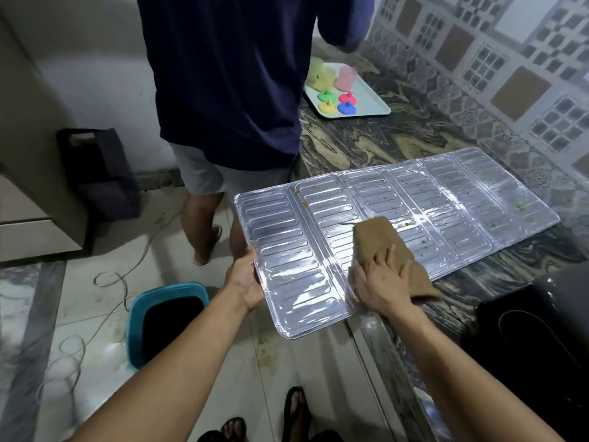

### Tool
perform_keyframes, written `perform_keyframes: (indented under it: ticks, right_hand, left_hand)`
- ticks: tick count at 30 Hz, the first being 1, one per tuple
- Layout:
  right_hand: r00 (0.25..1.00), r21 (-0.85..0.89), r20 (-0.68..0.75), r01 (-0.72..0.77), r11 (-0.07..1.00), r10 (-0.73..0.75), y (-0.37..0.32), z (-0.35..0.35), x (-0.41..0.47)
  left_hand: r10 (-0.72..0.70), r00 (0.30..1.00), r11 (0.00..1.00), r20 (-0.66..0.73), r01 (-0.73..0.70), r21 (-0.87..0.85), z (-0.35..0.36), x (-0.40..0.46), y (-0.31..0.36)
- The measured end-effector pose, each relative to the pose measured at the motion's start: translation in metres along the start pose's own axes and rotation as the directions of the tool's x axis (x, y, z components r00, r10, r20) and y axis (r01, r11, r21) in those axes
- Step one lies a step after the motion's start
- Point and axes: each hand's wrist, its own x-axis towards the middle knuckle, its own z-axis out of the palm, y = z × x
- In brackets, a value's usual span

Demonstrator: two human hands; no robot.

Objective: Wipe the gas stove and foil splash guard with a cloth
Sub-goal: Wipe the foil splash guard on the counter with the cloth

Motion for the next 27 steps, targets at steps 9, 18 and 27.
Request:
perform_keyframes:
  ticks: [9, 18, 27]
  right_hand:
    - [0.772, -0.127, 0.061, 0.635, 0.762, -0.633, -0.041, 0.026, -0.06]
    - [0.959, -0.036, -0.002, 0.282, 0.959, -0.283, 0.001, 0.007, -0.041]
    - [0.781, -0.15, 0.061, 0.622, 0.768, -0.621, -0.039, 0.026, -0.079]
  left_hand:
    - [-0.052, 0.999, 0.999, -0.002, 0.052, -0.001, 0.001, 0.006, 0.001]
    - [0.004, 0.998, 1.0, -0.061, -0.003, 0.019, 0.002, 0.009, 0.002]
    - [0.026, 0.977, 0.997, -0.212, -0.009, 0.081, -0.003, 0.015, 0.001]
